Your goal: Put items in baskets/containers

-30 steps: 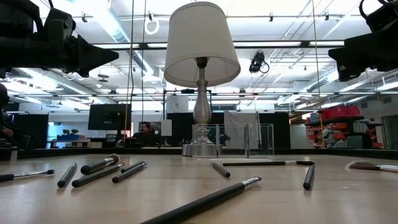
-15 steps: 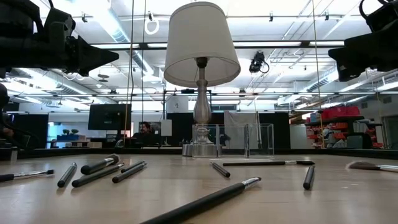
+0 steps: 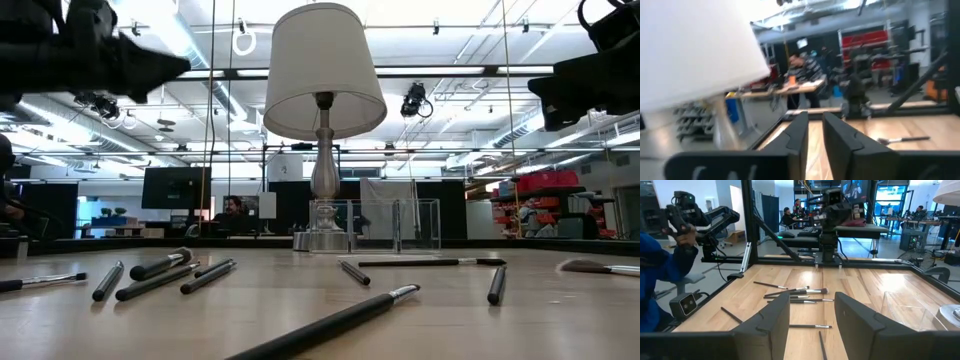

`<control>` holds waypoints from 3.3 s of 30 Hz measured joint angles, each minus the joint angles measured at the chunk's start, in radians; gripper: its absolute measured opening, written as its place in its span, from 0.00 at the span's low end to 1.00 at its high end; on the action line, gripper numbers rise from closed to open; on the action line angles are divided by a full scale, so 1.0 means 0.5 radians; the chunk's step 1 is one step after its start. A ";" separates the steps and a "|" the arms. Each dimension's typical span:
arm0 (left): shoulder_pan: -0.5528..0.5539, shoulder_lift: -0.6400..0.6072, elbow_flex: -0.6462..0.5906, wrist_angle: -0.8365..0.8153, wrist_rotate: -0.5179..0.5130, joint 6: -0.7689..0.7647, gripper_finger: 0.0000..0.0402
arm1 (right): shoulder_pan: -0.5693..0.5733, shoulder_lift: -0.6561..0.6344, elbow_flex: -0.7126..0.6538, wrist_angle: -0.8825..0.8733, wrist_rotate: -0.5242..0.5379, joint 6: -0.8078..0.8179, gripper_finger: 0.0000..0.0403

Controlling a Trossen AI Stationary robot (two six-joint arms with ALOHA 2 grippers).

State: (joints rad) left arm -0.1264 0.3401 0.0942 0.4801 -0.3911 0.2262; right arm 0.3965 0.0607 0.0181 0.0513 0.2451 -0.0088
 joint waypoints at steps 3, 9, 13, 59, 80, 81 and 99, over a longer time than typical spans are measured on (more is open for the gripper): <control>0.000 -0.001 0.092 -0.022 0.006 0.007 0.22 | -0.001 0.000 0.000 0.000 0.000 0.000 0.40; 0.000 -0.001 0.251 -0.363 0.018 -0.008 0.25 | 0.000 0.000 0.000 0.000 0.000 0.000 0.40; 0.001 0.001 0.274 -0.651 0.268 -0.022 0.24 | -0.006 0.000 0.000 0.054 0.050 -0.005 0.40; 0.000 0.405 0.273 -0.635 0.856 -0.011 0.23 | -0.031 0.070 0.000 0.612 0.210 -0.139 0.40; 0.002 0.920 0.273 -0.148 0.869 0.113 0.23 | -0.146 0.963 0.004 1.528 0.152 0.161 0.40; 0.002 0.942 0.273 -0.153 0.886 0.116 0.23 | -0.146 1.000 0.017 1.545 0.153 0.160 0.40; -0.064 1.140 0.273 -0.602 1.959 0.111 0.23 | -0.146 1.207 0.105 1.604 0.158 0.158 0.40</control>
State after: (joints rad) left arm -0.1583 0.9101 0.2306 0.1793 0.5884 0.2817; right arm 0.3237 0.6641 0.0704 0.8533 0.3241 0.0700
